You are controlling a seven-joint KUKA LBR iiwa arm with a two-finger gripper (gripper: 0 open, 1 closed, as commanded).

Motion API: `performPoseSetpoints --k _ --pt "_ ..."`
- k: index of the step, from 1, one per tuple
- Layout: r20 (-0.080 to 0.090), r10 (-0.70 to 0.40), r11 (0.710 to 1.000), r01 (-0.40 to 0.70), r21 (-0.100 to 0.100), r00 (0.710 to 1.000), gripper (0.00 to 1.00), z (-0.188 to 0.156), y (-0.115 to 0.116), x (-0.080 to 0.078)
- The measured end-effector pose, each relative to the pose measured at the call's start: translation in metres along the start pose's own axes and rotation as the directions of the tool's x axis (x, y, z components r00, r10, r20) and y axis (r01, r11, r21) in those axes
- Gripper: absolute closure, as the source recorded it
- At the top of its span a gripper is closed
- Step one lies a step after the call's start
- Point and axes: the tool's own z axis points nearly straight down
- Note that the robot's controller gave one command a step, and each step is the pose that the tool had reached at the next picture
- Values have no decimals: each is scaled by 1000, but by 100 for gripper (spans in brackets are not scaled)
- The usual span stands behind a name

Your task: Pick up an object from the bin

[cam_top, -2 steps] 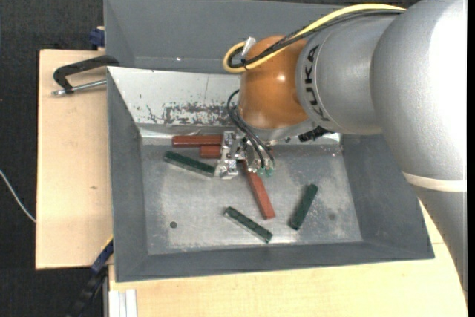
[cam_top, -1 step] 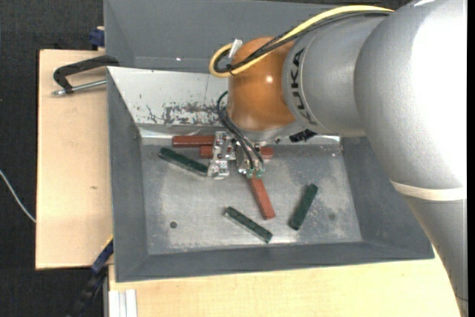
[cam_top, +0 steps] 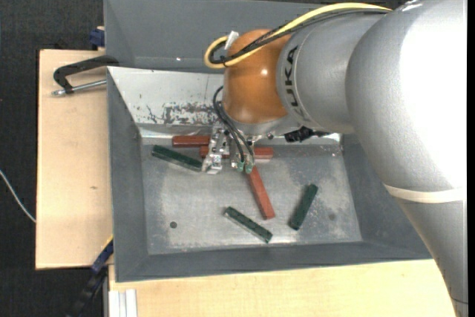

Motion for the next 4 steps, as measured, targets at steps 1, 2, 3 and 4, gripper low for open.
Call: performPoseSetpoints --k 1,2,3,4 --pt "-16 -22 1000 22 4 1000 0 2 43 -4" --pt "-5 -21 1000 21 1 1000 100 1 43 -7" --pt "-14 -23 1000 23 0 1000 0 2 45 -4" --pt "0 -21 1000 21 -2 1000 100 1 44 -7"
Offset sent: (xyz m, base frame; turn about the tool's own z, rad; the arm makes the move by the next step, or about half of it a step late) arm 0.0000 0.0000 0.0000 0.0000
